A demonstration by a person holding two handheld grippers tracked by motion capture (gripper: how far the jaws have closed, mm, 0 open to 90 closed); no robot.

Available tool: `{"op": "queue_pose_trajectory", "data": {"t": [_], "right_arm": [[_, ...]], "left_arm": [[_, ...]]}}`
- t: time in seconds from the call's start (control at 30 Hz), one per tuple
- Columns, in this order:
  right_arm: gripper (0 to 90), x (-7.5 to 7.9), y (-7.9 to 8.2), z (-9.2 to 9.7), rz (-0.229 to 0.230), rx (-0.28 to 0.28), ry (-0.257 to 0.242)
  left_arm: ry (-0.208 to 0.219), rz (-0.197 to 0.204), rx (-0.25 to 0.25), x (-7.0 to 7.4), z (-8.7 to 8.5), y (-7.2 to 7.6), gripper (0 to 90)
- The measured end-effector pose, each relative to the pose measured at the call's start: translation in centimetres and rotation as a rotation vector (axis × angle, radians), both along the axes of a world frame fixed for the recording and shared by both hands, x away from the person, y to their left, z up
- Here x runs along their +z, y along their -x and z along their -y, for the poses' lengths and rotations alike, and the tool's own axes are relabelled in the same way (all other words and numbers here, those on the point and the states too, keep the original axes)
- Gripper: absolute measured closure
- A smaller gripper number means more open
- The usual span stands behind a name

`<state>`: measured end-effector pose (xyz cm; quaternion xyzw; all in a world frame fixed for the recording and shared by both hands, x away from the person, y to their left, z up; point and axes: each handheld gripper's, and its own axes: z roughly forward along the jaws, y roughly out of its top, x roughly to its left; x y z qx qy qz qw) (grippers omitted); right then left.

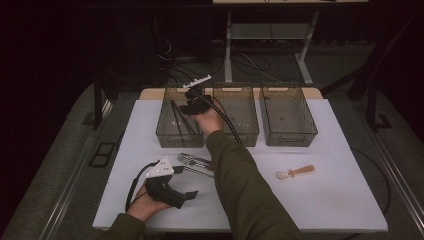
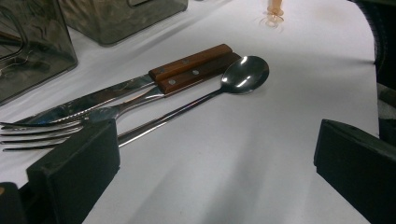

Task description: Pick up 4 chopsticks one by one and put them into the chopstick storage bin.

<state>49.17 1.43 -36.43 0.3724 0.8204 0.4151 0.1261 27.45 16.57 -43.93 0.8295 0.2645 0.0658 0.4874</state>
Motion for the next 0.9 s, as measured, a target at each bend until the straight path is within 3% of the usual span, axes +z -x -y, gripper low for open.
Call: {"op": "queue_pose_trajectory", "data": {"t": [0.13,0.43,0.5,0.6,0.73,0.9], "right_arm": [[49.9,0.8,0.8,1.1,-0.019,0.029,-0.052],[37.7,1.6,3.5,5.6,-0.019,0.092,-0.117],[33.8,1.6,4.2,6.5,-0.001,0.104,-0.128],[30.0,1.5,5.2,7.9,0.017,0.112,-0.137],[25.9,1.5,6.8,9.3,0.049,0.066,-0.084],[24.5,1.3,8.3,11.5,0.016,0.089,-0.123]], "left_arm": [[0.0,-0.005,0.002,0.0,0.1,0.1,0.0],[-0.005,-0.003,0.001,-0.1,0.1,0.0,0.0],[-0.015,0.001,-0.002,-0.1,0.1,0.0,0.0],[-0.016,-0.001,-0.001,-0.1,0.1,0.0,0.0],[-0.011,-0.003,0.004,-0.1,0.1,0.0,0.0],[-0.007,-0.01,0.01,-0.2,0.1,0.0,0.0]]}}
